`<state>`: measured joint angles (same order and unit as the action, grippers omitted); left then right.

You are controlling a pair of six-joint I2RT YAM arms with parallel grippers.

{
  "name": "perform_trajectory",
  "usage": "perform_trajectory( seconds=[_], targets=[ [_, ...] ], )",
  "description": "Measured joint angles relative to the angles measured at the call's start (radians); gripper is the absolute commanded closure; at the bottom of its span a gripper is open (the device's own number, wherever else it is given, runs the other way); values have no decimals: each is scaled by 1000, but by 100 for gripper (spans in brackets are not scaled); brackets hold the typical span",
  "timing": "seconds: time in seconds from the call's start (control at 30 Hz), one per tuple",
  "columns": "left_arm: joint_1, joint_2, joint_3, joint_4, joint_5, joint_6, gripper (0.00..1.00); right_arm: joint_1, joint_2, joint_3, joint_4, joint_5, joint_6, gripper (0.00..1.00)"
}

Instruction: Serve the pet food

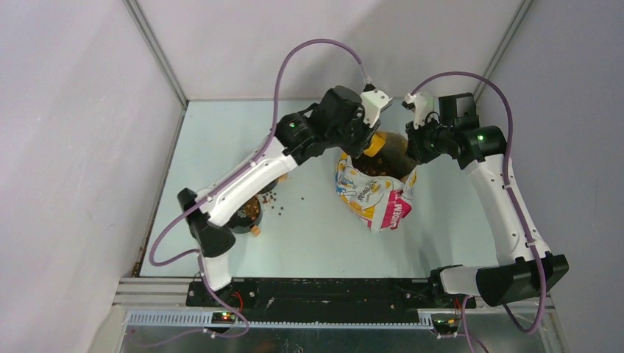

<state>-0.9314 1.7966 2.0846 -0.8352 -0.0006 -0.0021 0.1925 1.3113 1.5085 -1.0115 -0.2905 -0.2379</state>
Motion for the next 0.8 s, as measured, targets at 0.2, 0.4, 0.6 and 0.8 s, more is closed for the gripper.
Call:
perform_trajectory(
  seconds=[0.2,0.4,0.6,0.8],
  targets=[
    [-14,99,24,-14,-87,3,100,-12,0,0,0,-27,28,100],
    [-28,154,17,-39,-133,4,100,-26,0,0,1,-61,58,100],
    [-34,165,-17,-23,-156,3,100,-37,0,-1,1,-85,86,100],
    [-33,165,-30,-13,-98,-21,100,-77,-5,-14,7,-124,116,100]
  ],
)
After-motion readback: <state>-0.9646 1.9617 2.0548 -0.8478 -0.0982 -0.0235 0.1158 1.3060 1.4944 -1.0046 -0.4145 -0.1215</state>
